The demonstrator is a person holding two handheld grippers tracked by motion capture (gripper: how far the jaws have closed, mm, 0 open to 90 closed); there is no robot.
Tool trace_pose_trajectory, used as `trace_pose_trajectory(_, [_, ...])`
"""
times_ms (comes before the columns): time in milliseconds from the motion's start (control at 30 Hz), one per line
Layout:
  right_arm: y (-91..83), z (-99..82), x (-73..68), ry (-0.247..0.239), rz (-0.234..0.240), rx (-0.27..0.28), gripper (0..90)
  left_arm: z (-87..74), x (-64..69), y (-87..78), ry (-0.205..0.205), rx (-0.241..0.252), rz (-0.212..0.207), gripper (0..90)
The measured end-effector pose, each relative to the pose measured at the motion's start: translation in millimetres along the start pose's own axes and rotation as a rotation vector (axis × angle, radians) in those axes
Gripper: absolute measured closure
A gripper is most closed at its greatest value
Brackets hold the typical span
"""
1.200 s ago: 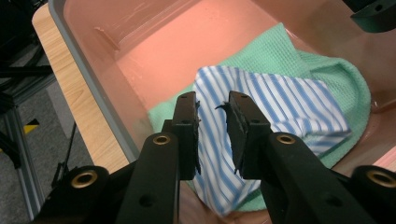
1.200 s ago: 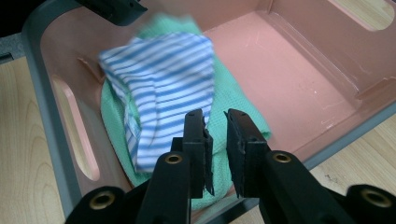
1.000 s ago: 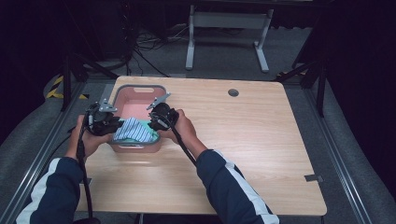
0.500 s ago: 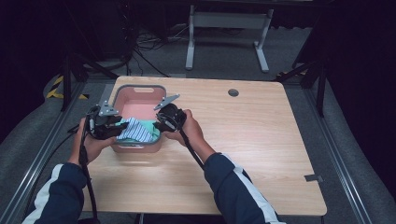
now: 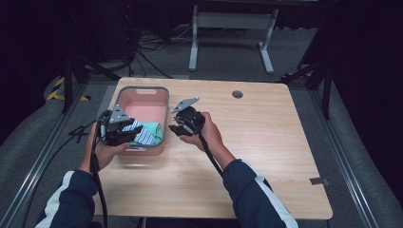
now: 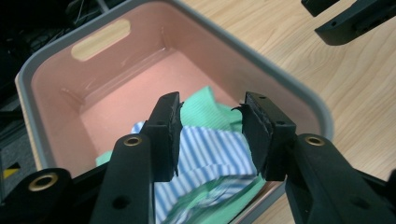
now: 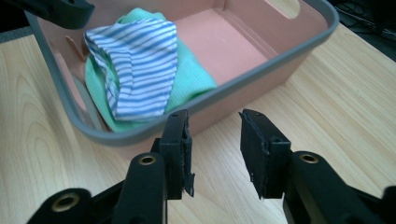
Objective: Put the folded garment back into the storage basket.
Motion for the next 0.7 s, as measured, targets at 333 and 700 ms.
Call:
trace_pose_trajectory(333, [-20.7,-10.9,7.5,-0.015,-0.026,-0.002,59.9,9.2,18.4,-3.4,0.01,0.05,-0.019,54.4])
trace_pose_trajectory(700, [-40.2,-24.8,14.8,-0.026,-0.059,-0.015,56.6,16.1,38.6,-2.9,0.027,0.091,-0.045,49.7])
Point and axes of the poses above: each handheld gripper's, and its own axes: y roughly forward along the jaws, z roughly out of its top, x roughly to its right, the point moved 5 cm from there along y, roughly forward along the jaws, and after that the axes turned 5 degrees about y, right-handed, at the moved point
